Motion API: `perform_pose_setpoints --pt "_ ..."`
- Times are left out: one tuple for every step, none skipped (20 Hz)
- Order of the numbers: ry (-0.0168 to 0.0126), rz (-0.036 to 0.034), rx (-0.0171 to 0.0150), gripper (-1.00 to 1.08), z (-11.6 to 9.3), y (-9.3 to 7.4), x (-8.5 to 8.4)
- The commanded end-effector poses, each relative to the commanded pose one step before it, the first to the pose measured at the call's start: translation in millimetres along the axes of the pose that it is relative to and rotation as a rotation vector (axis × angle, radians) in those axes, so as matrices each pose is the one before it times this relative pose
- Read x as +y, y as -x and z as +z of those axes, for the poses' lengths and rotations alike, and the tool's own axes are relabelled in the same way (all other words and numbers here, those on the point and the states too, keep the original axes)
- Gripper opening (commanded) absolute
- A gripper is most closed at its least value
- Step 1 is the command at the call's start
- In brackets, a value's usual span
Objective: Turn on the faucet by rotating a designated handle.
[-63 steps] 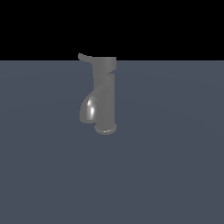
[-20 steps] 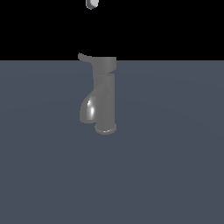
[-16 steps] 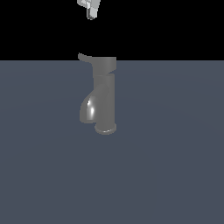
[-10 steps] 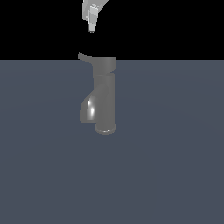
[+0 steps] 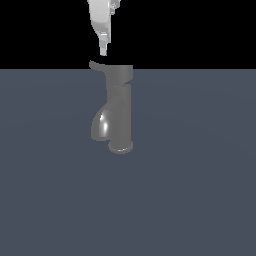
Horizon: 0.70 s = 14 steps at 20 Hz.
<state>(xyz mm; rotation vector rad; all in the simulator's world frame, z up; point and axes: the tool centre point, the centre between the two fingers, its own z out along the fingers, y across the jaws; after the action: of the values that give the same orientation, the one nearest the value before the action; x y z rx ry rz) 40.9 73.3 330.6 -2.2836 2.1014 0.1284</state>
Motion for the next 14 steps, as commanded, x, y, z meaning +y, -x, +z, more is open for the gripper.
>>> perform_pose_setpoints --pt "-0.00716 0.05949 0.01960 -1.00 8.66 2.11 -10.00" --pt "-0.00281 0.01995 0.00712 -1.00 2.99 1.03 -3.27" --pt "-0.00289 0.01854 0.00676 -1.00 2.77 1.07 -3.00" --pt "-0.00292 0.01716 0.00636 -1.00 2.55 1.08 -2.74" --pt "-0.00290 0.01578 0.00594 -1.00 2.34 1.09 -2.50" --pt "-0.00285 0.01445 0.00551 -1.00 2.13 1.06 -2.26" --pt "-0.00275 0.01311 0.00505 -1.00 1.93 1.03 -2.03" --pt "-0.00261 0.01181 0.00459 -1.00 1.73 0.97 -1.81" --pt "-0.00243 0.01051 0.00412 -1.00 1.53 0.91 -1.59" --pt "-0.00223 0.00924 0.00365 -1.00 1.34 0.83 -1.38" --pt "-0.00199 0.00798 0.00317 -1.00 1.16 0.74 -1.19" --pt "-0.00173 0.00674 0.00268 -1.00 0.97 0.64 -0.99" --pt "-0.00144 0.00548 0.00219 -1.00 0.79 0.54 -0.80" --pt "-0.00114 0.00424 0.00170 -1.00 0.61 0.43 -0.62"
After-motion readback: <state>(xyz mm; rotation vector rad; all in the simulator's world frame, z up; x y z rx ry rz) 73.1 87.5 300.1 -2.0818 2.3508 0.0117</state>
